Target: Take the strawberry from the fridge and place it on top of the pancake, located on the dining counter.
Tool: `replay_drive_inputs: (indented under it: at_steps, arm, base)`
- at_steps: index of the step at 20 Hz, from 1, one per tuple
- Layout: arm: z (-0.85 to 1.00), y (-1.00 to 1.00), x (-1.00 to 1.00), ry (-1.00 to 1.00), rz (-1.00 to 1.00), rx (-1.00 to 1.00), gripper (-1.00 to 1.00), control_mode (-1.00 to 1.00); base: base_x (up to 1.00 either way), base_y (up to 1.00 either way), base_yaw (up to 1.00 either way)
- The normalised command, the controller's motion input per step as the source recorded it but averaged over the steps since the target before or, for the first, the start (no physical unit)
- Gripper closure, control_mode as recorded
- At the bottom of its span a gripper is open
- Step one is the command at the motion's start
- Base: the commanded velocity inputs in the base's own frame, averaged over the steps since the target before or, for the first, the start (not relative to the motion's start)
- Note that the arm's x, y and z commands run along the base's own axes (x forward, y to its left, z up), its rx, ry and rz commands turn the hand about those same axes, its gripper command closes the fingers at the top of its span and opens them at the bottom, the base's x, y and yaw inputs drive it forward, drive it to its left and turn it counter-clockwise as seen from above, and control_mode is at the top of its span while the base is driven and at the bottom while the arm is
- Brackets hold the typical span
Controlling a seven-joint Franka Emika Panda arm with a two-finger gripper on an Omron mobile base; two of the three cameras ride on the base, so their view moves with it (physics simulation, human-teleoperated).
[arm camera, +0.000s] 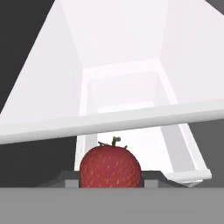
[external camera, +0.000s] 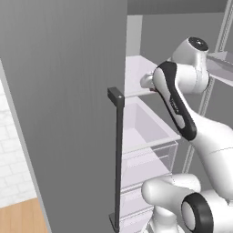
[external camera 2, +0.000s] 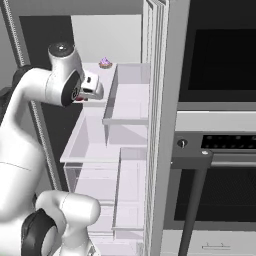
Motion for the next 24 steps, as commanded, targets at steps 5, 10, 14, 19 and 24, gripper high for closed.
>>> replay_drive_inputs:
  at_steps: [5,10,14,19,24]
  arm:
    - [0.43,-0.01,-0.87,-0.01,0.00,0.00,1.00,-1.00]
    - [0.28,0.00,-0.85,-0.01,0.00,0.00,1.00,-1.00]
    - [0.14,0.00,-0.87,-0.01,0.00,0.00,1.00,-1.00]
    - [0.01,0.00,-0.76,0.00,0.00,0.00,1.00,-1.00]
    - [-0.06,0.01,-0.25,0.03,0.00,0.00,1.00,-1.00]
  base:
    - [0.00,0.00,0.00]
    - [0.00,0.00,0.00]
    - [0.00,0.00,0.00]
    - [0.00,0.00,0.00]
    - [0.00,0.00,0.00]
